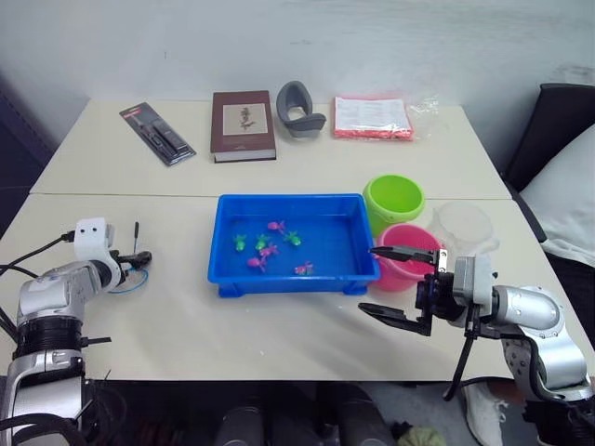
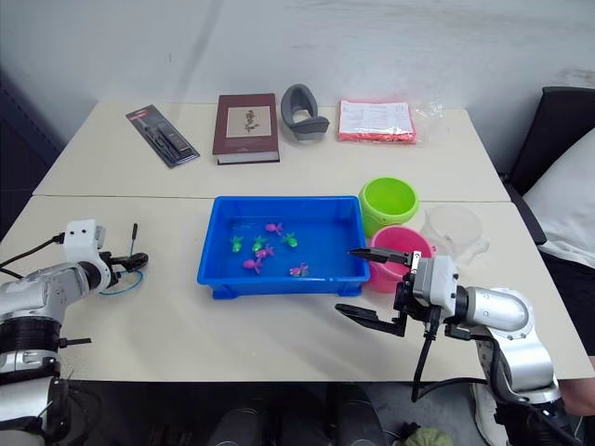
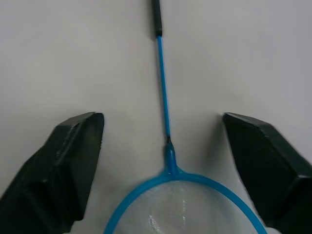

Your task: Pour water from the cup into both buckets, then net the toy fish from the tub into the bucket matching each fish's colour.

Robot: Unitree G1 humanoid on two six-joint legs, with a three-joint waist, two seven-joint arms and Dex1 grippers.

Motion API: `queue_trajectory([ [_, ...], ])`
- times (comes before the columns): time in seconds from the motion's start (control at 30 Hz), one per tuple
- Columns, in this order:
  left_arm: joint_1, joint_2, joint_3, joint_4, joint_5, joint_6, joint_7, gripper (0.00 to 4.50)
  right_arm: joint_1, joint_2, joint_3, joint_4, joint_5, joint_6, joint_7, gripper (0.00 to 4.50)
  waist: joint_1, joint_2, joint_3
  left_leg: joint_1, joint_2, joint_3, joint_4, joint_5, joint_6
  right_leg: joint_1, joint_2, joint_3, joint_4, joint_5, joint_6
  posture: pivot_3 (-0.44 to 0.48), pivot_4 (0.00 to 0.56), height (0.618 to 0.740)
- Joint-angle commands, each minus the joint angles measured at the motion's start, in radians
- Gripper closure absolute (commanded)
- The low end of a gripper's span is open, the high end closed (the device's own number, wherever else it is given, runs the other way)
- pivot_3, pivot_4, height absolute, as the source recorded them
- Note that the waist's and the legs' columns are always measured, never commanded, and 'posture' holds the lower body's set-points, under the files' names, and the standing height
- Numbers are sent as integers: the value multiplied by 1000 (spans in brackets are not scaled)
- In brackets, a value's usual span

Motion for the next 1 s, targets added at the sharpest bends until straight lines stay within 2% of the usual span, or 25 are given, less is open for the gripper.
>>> queue_trajectory([
  [0.03, -33, -13, -24, 119, 34, -40, -55, 2146, 20, -9, -16, -56, 1, -11, -19, 0, 4, 0, 0, 0, 0, 0, 0, 0, 0, 0, 0, 0, 1, 0, 0, 0, 150, 740],
  [0.2, -37, -3, -45, 144, 56, -23, -137, 4340, 28, -21, -24, -72, 8, -1, -28, 0, 19, 2, -1, 1, -1, 0, 0, 1, -1, 0, 0, 0, 2, 0, 0, 0, 150, 740],
  [0.23, -20, 9, -37, 118, 50, -16, -157, 4426, 27, -24, -26, -77, 11, 4, -32, 0, 21, 2, -1, 1, -1, 0, 0, 1, -1, 0, -1, 0, 2, 0, 0, 0, 150, 740],
  [0.37, 71, 45, 40, -50, -7, -92, -257, 4426, 17, -40, -35, -109, 29, 44, -61, 0, 17, 3, -1, 0, -1, 0, 0, 0, 0, 0, -1, 0, 1, 0, 0, 0, 150, 740],
  [0.47, 192, 104, 145, -291, -93, -242, -437, 4426, -14, -75, -34, -179, 94, 181, -117, 0, 2, 0, 0, -2, 0, 0, 0, 0, 0, -2, -1, 0, 0, 0, 0, 0, 150, 740],
  [0.5, 233, 131, 162, -373, -114, -306, -527, 4426, -55, -107, -25, -209, 118, 296, -177, 0, -3, -2, 1, -2, 1, -1, 0, 0, 0, -2, -1, -1, -1, 0, 0, 0, 150, 740],
  [0.57, 295, 168, 169, -480, -135, -402, -660, 4426, -125, -150, -7, -241, 135, 460, -267, 0, -8, -2, 1, -3, 1, -2, 0, 0, -1, -2, -1, -1, -1, -1, -1, 0, 150, 740],
  [0.63, 352, 218, 159, -577, -165, -524, -848, 4426, -235, -187, 36, -244, 197, 626, -295, 0, -9, 1, 1, -2, 1, -2, 0, -3, -5, -2, -3, -1, -1, -1, -2, 0, 150, 740],
  [0.73, 375, 309, 95, -676, -208, -506, -1028, 4426, -376, -202, 88, -222, 317, 816, -275, 0, -7, 8, 2, -2, 1, -2, -1, -3, -4, -2, -3, -2, -2, -2, -4, 0, 150, 740],
  [0.83, 328, 366, -30, -778, -216, -443, -1120, 4426, -508, -188, 158, -176, 392, 986, -265, 0, -5, 10, 3, -3, 2, -3, -2, -1, 0, -3, -3, -4, -1, -3, -6, 0, 150, 740],
  [1.0, 175, 286, -224, -890, -227, -283, -1074, 4426, -641, -113, 261, -110, 422, 1140, -269, 0, -6, 10, 4, -6, 1, -3, 0, -1, 4, -3, -3, -5, -2, -2, -4, 0, 150, 740],
])
